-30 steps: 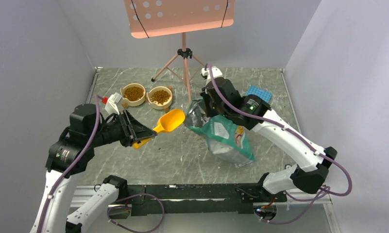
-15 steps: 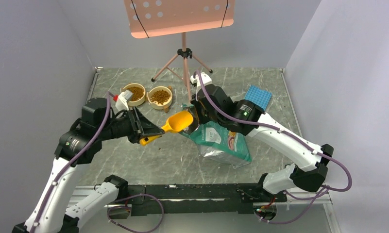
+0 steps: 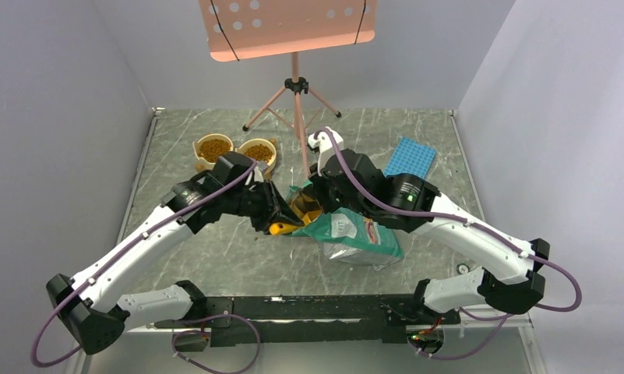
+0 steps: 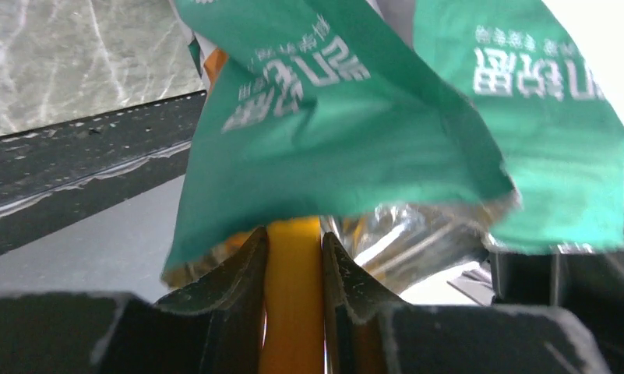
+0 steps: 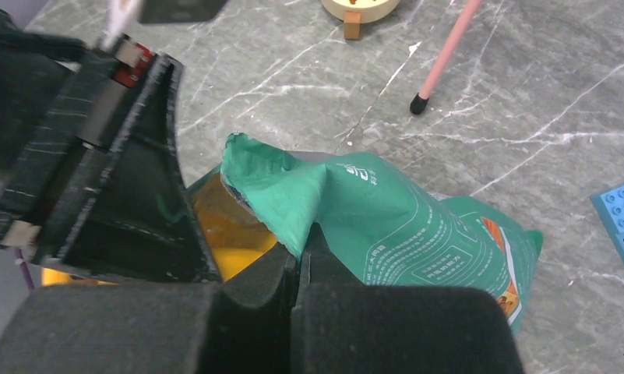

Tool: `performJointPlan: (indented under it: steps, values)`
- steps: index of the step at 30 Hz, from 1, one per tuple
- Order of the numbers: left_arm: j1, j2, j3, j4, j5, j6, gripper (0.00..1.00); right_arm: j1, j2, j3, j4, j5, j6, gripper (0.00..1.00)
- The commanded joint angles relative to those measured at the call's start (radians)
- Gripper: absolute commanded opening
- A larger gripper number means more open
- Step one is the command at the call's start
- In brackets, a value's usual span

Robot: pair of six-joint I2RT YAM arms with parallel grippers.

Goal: Serve the pet food

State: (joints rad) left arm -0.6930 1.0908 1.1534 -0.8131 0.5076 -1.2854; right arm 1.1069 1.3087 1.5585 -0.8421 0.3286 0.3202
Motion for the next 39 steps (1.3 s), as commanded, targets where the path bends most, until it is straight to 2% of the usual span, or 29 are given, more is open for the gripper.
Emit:
performJointPlan:
  steps: [1,4,9,10,13,16,18,19,26,28,32,39]
  values:
    - [-0.078,0.034,-0.072,0.123,-0.089,-0.363,0.0,0.011,-0.102,0.014,0.221,-0.009,0.051,0.0]
    - [-0.111,0.135,-0.106,0.184,-0.083,-0.408,0.0,0.011,-0.119,0.004,0.22,0.003,0.075,0.0]
    - [-0.139,0.444,0.039,0.1,-0.103,-0.198,0.0,0.01,-0.133,0.012,0.184,0.024,0.094,0.0]
    - [-0.142,0.49,0.055,0.123,-0.076,-0.162,0.0,0.01,-0.141,0.006,0.183,0.028,0.099,0.0]
    - [-0.148,0.546,0.017,0.327,-0.009,-0.083,0.0,0.009,-0.171,-0.027,0.182,0.041,0.111,0.0]
    - [-0.143,0.498,-0.097,0.618,0.025,-0.057,0.0,0.005,-0.202,-0.052,0.169,0.064,0.118,0.0]
    - [-0.138,0.436,-0.181,0.888,0.047,-0.058,0.0,0.0,-0.228,-0.067,0.16,0.082,0.118,0.0]
    - [-0.134,0.405,-0.213,0.975,0.058,-0.054,0.0,-0.003,-0.241,-0.075,0.157,0.094,0.118,0.0]
    - [-0.063,0.236,-0.406,1.426,0.182,-0.165,0.0,-0.062,-0.302,-0.12,0.128,0.153,0.114,0.0]
    - [-0.044,0.195,-0.453,1.499,0.205,-0.194,0.0,-0.087,-0.312,-0.124,0.131,0.171,0.117,0.0]
    - [-0.032,0.079,-0.488,1.404,0.237,-0.167,0.0,-0.132,-0.296,-0.097,0.136,0.184,0.105,0.0]
    - [-0.007,-0.172,-0.445,0.881,0.177,-0.011,0.0,-0.146,-0.267,-0.057,0.133,0.237,0.05,0.0]
